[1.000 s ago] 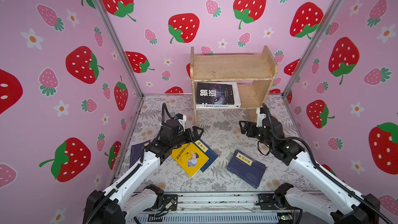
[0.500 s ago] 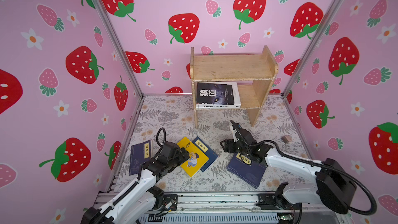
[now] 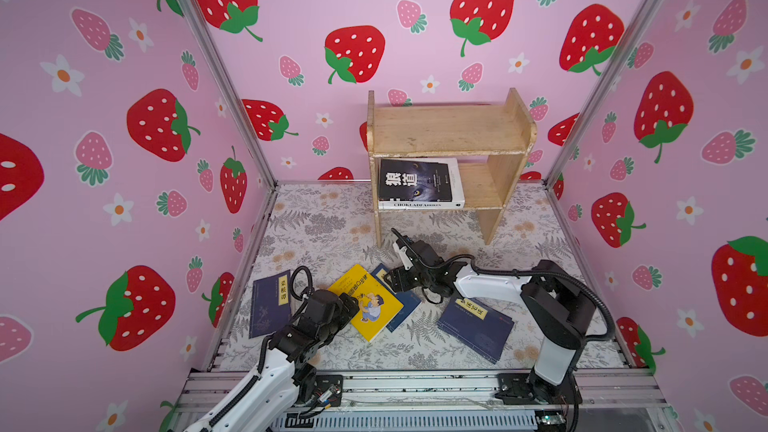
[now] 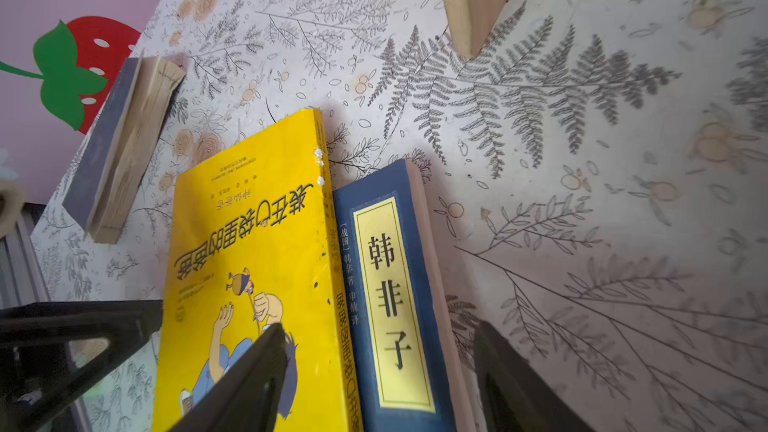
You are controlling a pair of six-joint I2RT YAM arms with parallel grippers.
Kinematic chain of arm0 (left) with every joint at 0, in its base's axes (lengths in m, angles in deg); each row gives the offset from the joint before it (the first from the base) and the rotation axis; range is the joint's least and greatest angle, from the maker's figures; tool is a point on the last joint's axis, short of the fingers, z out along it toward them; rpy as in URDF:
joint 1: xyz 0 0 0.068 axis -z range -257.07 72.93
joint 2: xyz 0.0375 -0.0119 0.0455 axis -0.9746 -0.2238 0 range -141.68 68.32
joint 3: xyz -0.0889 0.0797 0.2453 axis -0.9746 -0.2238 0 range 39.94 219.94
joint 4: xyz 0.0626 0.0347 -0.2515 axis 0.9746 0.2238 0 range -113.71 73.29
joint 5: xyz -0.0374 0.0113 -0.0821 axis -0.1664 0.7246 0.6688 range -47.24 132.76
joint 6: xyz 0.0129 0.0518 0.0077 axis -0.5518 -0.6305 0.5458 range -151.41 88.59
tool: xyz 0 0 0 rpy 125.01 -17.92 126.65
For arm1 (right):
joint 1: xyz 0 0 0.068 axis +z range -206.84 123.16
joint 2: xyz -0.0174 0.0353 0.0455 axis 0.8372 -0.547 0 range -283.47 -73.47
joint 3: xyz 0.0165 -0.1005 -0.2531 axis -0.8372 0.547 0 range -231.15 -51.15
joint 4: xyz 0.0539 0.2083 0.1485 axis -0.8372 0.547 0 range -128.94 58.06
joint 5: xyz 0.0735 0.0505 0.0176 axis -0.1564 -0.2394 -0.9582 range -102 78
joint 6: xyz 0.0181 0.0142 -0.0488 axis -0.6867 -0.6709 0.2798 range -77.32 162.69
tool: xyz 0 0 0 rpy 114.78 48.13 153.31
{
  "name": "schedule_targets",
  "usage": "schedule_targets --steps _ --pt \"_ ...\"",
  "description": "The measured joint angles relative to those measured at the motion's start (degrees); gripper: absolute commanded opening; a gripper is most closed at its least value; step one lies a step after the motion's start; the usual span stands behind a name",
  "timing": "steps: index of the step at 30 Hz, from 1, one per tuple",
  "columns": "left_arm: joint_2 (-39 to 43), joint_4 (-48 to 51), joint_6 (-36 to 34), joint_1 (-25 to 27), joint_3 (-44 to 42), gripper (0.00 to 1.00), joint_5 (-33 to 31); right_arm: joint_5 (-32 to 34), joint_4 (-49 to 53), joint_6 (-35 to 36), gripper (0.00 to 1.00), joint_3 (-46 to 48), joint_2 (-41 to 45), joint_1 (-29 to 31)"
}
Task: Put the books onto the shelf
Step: 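Move both grippers down to the yellow cartoon-cover book on the table, then grasp the yellow book's edges with both grippers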
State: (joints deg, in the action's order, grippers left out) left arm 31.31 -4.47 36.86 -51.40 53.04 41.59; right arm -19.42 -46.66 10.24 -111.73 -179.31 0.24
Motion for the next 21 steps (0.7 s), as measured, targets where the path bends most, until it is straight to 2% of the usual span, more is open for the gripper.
schedule_targets --steps 7,13,21 --pt "-3.52 -5.46 0.79 -0.42 -0.24 1.0 -0.37 -2.29 1.2 0.39 0.7 -6.01 -6.93 1.6" --pt "-9.49 -10.69 0.2 -1.07 0.94 1.0 -0.46 -1.88 3.02 -0.87 0.7 -7.58 -8.85 1.77" --pt "-12.63 -13.73 -0.48 -1.46 1.55 1.0 -0.57 7.65 6.29 -0.17 0.73 -2.62 -1.18 2.8"
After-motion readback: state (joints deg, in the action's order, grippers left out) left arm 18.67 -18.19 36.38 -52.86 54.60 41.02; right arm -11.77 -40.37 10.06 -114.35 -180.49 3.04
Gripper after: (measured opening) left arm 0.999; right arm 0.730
